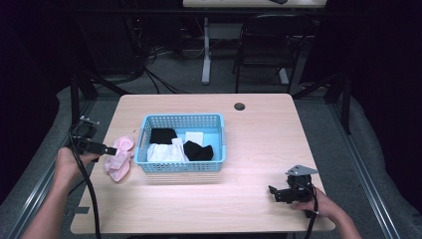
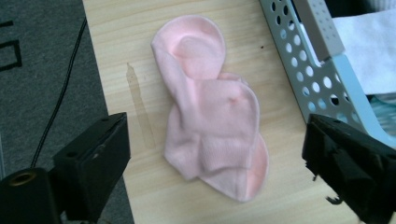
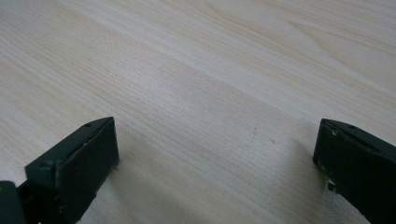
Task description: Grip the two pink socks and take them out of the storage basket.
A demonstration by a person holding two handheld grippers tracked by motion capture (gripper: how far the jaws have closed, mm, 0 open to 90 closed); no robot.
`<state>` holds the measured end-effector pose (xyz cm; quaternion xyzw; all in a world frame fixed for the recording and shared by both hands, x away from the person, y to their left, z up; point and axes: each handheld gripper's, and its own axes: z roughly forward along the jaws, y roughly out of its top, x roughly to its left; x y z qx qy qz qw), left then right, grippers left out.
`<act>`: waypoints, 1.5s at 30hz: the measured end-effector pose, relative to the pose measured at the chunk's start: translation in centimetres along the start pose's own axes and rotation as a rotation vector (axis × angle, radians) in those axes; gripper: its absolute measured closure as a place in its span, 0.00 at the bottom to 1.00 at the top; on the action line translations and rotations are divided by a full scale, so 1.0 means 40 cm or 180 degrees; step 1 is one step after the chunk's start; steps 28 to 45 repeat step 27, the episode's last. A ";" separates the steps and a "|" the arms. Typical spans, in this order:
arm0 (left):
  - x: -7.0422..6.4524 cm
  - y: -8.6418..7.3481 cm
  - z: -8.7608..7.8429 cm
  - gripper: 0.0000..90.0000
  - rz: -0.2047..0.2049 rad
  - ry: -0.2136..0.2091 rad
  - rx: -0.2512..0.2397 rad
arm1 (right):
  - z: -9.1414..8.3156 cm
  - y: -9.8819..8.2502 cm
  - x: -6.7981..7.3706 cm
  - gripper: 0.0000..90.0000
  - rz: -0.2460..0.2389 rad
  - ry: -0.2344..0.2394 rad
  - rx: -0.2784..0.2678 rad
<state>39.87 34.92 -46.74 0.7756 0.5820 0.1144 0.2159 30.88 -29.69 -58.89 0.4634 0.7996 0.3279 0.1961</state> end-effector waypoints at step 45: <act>-0.053 -0.248 0.078 0.00 -0.0117 0.0090 -0.0345 | 0.001 -0.001 0.002 0.00 0.0027 0.0004 -0.0019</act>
